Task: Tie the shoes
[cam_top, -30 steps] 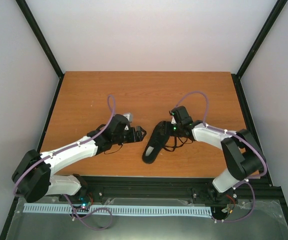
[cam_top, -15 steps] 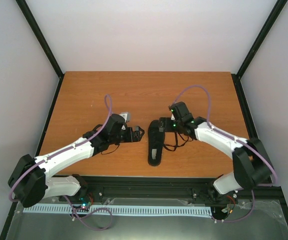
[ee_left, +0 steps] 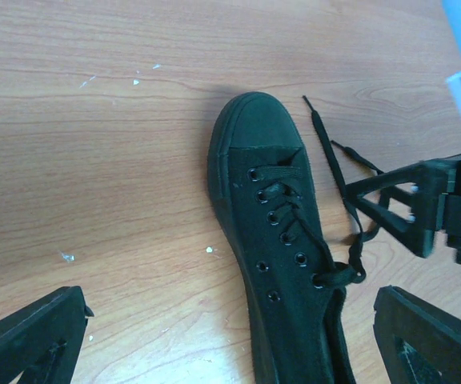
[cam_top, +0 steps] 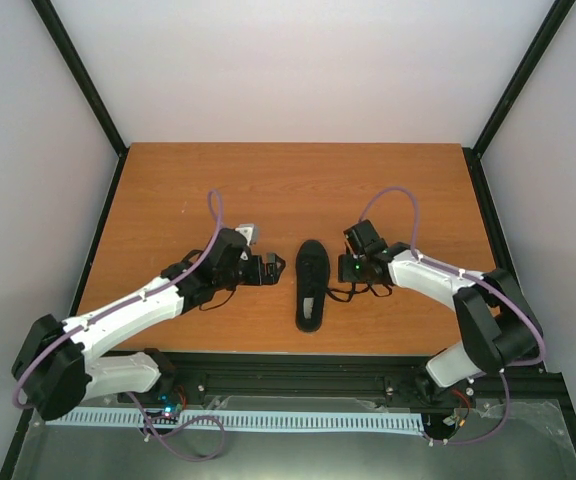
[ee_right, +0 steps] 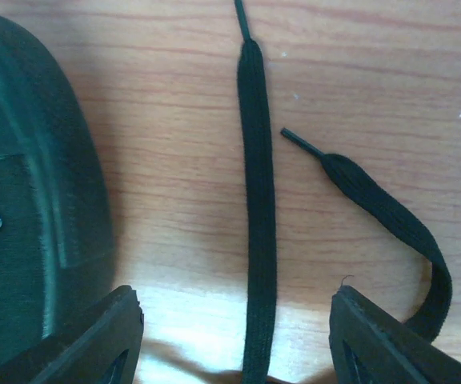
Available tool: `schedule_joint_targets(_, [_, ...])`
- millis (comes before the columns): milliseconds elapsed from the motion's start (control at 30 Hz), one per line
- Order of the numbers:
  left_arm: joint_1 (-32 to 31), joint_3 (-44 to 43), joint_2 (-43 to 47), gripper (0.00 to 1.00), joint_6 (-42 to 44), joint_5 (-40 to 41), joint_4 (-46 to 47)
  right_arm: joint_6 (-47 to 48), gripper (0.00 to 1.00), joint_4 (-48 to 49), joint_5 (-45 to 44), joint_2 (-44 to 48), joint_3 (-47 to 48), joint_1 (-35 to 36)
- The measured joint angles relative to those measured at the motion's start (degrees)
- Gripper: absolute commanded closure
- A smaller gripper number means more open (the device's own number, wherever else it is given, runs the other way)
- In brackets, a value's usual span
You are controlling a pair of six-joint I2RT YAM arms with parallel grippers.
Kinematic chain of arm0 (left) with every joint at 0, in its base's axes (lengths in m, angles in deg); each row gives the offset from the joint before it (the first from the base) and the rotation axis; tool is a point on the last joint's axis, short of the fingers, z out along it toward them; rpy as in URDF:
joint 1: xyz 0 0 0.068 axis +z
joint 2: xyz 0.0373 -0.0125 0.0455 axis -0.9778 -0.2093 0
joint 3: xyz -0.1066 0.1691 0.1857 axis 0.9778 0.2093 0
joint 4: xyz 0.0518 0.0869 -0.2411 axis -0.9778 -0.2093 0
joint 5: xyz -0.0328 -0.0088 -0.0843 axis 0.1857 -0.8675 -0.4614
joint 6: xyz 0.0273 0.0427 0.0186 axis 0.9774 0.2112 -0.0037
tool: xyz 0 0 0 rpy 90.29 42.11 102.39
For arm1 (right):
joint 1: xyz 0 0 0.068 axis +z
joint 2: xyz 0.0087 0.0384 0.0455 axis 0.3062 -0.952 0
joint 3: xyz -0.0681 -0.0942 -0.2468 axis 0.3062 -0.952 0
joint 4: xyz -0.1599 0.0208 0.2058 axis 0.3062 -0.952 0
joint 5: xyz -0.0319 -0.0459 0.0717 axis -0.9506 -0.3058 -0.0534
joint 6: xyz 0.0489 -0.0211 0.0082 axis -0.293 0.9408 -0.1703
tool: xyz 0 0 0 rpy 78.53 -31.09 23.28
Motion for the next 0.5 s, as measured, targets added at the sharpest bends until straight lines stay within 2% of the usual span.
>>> schedule_joint_targets(367, [0.0, 2.4, 6.6, 0.0, 1.0, -0.2, 0.5, -0.3, 0.45, 0.0, -1.9, -5.5, 0.1, 1.4])
schedule_joint_targets(500, [0.0, 2.7, 7.6, 0.0, 1.3, 0.3, 0.2, -0.9, 0.55, 0.3, -2.5, -6.6, 0.3, 1.7])
